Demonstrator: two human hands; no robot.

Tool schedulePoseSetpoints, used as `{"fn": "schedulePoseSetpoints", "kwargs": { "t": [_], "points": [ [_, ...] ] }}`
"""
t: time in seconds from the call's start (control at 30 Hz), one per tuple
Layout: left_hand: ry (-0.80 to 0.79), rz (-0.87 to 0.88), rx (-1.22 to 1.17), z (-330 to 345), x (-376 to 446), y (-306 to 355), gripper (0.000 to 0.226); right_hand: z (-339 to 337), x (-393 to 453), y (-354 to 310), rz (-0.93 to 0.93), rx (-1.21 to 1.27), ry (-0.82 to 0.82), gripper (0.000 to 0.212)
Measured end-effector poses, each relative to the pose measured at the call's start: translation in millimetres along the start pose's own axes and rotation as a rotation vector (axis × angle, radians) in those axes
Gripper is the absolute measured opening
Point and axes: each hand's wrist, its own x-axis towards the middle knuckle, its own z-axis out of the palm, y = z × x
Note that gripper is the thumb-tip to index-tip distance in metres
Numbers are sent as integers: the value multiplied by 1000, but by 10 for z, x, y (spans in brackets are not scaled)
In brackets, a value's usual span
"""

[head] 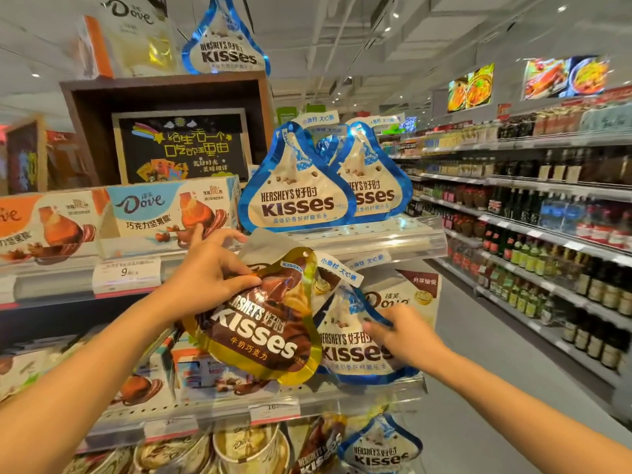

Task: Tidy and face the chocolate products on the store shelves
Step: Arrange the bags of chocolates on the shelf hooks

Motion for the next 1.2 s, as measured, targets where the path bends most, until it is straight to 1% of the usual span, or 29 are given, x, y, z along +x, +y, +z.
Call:
{"fn": "schedulePoseSetpoints", "kwargs": {
  "t": [0.07, 0.13, 0.27, 0.33, 0.4, 0.5, 0.6, 0.7, 0.77, 0.83, 0.9, 1.0, 1.03, 1.1, 1.13, 1.2],
  "points": [
    [-43, 2, -21, -24, 2, -25, 14, -243, -51, -23, -11, -11, 11, 27],
    [-82, -5, -22, -64, 17, -53, 8, -508, -98, -61, -62, 0, -1, 26],
    [-126, -40, -14, -116, 48, -78, 6, -873, -102, -103, -183, 35, -58, 23],
    [-133, -41, -23, -105, 56, -108, 7, -969, -67, -116, -238, 31, -16, 24],
    [-141, -45, -37, -100, 59, -123, 6, -1066, -38, -148, -283, 71, 25, 19],
    [-130, -62, -61, -120, 59, -95, 6, -1205, 48, -237, -291, 289, 77, 14],
    [-140, -77, -56, -124, 60, -81, 8, -1279, 204, -393, -356, 490, 195, 12],
    [-147, -92, -52, -104, 60, -93, 4, -1301, 418, -641, -429, 558, 295, 16],
    [-133, -112, -50, -93, 62, -92, 3, -1288, 567, -801, -465, 566, 313, 14],
    [-122, -118, -50, -87, 57, -73, 5, -1240, 710, -935, -476, 561, 286, 14],
    [-116, -124, -60, -92, 48, -47, 4, -1174, 823, -1032, -477, 541, 225, 14],
    [-117, -128, -73, -101, 37, -17, 4, -1082, 980, -1107, -483, 464, 140, 9],
    [-119, -132, -74, -103, 37, -13, 4, -1053, 1021, -1120, -473, 435, 127, 11],
    [-122, -139, -82, -110, 32, 4, 5, -998, 1057, -1148, -440, 422, 99, 24],
    [-123, -138, -86, -110, 33, 7, 5, -969, 1065, -1156, -427, 425, 77, 27],
    [-123, -150, -92, -103, 32, 7, 6, -921, 1080, -1149, -410, 425, 21, 24]
  ]
}}
